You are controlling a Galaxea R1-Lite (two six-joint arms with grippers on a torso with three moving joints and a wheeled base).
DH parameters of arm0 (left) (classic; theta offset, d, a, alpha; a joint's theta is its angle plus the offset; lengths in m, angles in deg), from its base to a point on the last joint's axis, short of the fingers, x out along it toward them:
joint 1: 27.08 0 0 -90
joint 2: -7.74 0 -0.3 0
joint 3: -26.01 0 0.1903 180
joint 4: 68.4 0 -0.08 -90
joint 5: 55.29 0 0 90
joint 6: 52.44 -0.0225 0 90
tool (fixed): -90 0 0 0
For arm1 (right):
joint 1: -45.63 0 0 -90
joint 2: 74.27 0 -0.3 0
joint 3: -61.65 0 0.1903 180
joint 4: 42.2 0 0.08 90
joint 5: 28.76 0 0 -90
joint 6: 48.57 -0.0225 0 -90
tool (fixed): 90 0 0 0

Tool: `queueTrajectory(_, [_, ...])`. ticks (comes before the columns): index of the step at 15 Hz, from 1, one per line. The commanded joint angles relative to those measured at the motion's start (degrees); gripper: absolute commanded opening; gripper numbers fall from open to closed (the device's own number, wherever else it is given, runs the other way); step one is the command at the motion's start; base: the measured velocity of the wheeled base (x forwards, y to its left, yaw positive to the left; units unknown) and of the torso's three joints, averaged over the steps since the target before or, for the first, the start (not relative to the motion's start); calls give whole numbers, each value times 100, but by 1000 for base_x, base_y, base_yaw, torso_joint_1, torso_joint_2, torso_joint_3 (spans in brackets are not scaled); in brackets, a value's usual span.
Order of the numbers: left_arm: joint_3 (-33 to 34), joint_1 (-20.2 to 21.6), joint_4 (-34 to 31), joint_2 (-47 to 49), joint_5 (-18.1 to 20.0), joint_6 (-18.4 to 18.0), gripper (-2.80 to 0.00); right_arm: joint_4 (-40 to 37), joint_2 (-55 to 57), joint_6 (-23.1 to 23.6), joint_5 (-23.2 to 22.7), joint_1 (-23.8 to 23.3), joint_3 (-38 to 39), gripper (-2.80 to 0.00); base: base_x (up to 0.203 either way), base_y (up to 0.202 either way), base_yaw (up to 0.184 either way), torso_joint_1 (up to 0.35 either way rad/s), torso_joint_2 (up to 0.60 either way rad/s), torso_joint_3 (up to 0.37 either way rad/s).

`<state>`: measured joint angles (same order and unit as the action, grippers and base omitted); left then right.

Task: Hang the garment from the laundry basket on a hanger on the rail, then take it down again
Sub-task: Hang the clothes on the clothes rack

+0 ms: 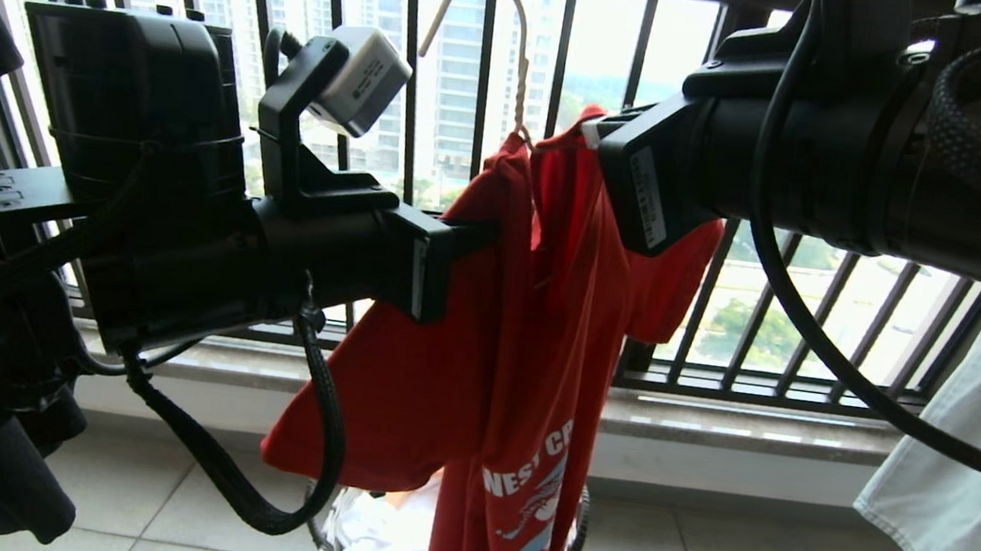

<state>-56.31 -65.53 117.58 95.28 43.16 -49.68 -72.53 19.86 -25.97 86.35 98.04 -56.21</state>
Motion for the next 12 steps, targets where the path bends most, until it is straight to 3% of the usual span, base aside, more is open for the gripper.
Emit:
queueTrajectory(1, [7, -5, 36, 43, -2, 15, -280, 1, 144, 9, 111, 101, -133, -280, 0, 0, 0, 0, 0, 0])
queueTrajectory(12, [68, -60, 36, -21, 7, 26, -280, 19, 547, 7, 416, 347, -442, -280, 0, 0, 0, 0, 0, 0])
